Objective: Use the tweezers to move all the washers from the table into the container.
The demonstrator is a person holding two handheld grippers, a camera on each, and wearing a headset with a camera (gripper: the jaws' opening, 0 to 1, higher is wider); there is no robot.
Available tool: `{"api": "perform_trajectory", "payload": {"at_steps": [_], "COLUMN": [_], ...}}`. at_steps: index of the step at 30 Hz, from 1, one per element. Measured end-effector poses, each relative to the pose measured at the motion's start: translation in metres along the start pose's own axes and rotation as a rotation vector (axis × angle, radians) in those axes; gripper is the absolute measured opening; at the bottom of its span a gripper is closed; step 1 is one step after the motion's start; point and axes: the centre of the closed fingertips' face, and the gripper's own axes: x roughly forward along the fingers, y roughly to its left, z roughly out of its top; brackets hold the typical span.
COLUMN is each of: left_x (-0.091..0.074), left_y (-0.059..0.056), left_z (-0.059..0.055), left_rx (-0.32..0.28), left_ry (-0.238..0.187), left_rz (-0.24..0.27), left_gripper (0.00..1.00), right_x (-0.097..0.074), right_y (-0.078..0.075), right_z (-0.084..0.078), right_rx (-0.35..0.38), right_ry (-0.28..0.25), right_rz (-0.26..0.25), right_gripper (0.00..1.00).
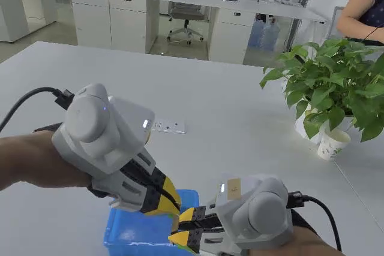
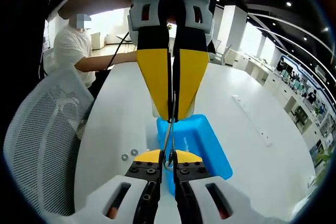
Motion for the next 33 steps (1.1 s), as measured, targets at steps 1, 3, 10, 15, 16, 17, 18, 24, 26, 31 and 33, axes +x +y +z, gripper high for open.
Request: {"api": "perform_trajectory", "payload": {"at_steps": [1,3,10,15,16,17,18,24,26,31,33], "left_x": [0.0,-0.001,0.003,0.011,0.012,0.014,0.016,0.03,0.035,0.044,0.047], "left_y": [0.003,0.006,0.019,0.023,0.024,0.025,0.025,0.029,0.03,0.032,0.033], "left_z": [-0.001,-0.002,-0.01,-0.019,-0.02,-0.022,-0.023,-0.034,-0.038,-0.043,-0.045], "left_rx": [0.001,0.001,-0.002,-0.018,-0.022,-0.028,-0.03,-0.051,-0.059,-0.073,-0.076], "left_ry": [0.002,0.005,0.019,0.027,0.027,0.028,0.028,0.033,0.033,0.035,0.037], "left_rz": [0.003,0.006,0.01,0.0,-0.002,-0.003,-0.005,-0.016,-0.023,-0.033,-0.037], "left_gripper": [0.03,0.03,0.03,0.03,0.03,0.03,0.03,0.03,0.03,0.03,0.03], "right_x": [0.001,0.003,0.011,0.019,0.02,0.022,0.023,0.03,0.032,0.036,0.037], "right_y": [-0.003,-0.007,-0.019,-0.021,-0.021,-0.022,-0.022,-0.023,-0.024,-0.024,-0.024], "right_z": [0.0,0.001,-0.004,-0.014,-0.015,-0.018,-0.02,-0.035,-0.04,-0.051,-0.054], "right_rx": [-0.001,-0.001,0.007,0.011,0.011,0.017,0.019,0.039,0.045,0.061,0.068], "right_ry": [-0.001,-0.002,-0.002,0.018,0.021,0.026,0.029,0.06,0.069,0.093,0.1], "right_rz": [-0.001,-0.002,0.004,0.017,0.019,0.023,0.023,0.038,0.044,0.06,0.064], "right_gripper": [0.08,0.08,0.08,0.08,0.08,0.08,0.08,0.08,0.08,0.08,0.08]}}
